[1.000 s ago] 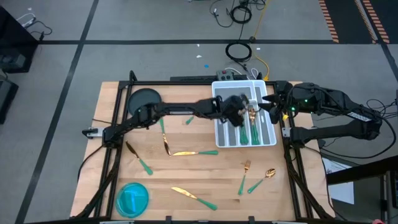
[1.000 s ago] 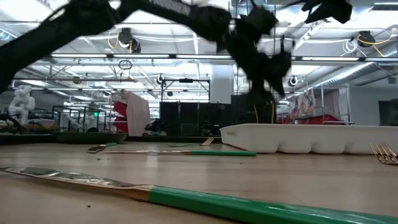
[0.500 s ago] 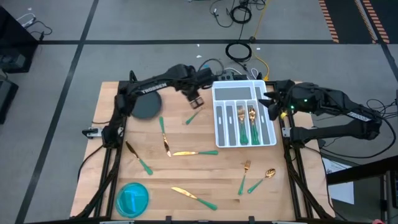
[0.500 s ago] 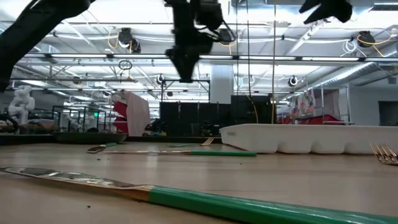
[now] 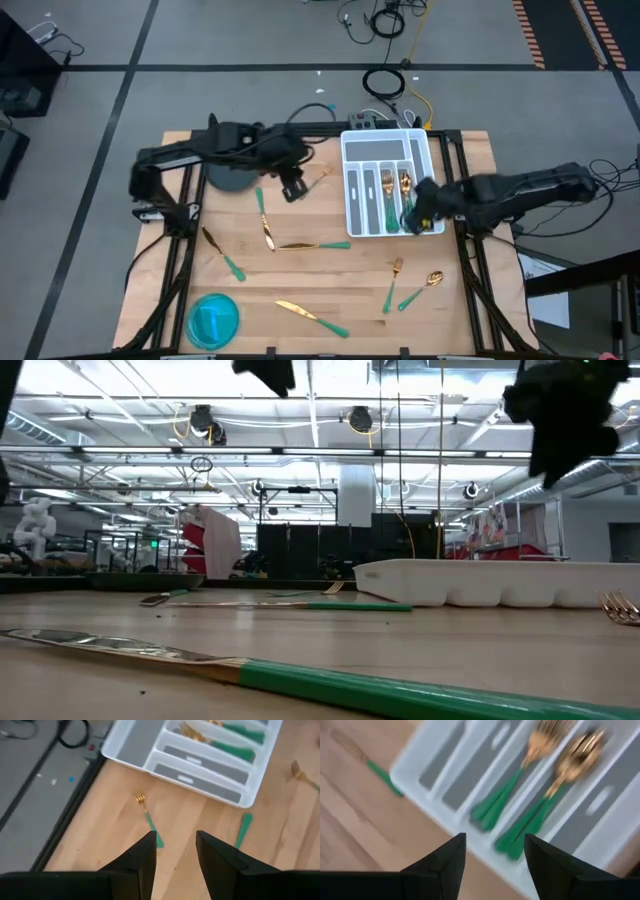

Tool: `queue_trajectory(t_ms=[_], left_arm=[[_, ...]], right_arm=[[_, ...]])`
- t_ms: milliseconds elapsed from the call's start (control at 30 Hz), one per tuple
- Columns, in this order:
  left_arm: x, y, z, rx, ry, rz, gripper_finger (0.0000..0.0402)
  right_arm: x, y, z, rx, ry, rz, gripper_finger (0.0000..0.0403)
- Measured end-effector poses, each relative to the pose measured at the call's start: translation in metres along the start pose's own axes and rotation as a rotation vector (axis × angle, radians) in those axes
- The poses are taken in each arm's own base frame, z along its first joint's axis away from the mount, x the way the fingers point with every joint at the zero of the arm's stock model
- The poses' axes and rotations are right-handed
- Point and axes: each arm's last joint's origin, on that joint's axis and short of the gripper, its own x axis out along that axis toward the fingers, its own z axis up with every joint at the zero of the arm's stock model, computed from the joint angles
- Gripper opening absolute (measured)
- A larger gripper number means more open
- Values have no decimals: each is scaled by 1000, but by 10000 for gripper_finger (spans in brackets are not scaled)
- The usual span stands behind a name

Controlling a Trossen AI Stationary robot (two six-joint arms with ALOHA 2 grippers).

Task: Sort silverware
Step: Put the green fork into the white silverware organizer

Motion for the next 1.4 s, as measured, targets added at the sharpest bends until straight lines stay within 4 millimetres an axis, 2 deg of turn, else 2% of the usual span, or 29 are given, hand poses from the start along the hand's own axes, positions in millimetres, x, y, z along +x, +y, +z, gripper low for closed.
queue_trajectory(t_ms=[133,367,500,667,1033,1400], left_arm=[[-33,4,-19,-60,-71,72,145],[-67,18,-40,-193,-157,74,145],[-85,26,-49,-253,-225,11,145],[-101,33,-56,-278,-286,-18,145],[-103,35,-59,-273,-284,-11,145],[-102,36,-63,-256,-238,5,145]], right_arm=[[24,18,-27,69,44,46,194],[56,37,-59,15,147,-27,194],[68,49,-66,-132,251,25,194],[78,50,-65,-251,287,14,194],[95,46,-46,-396,321,-5,194],[99,50,-43,-427,336,57,194]])
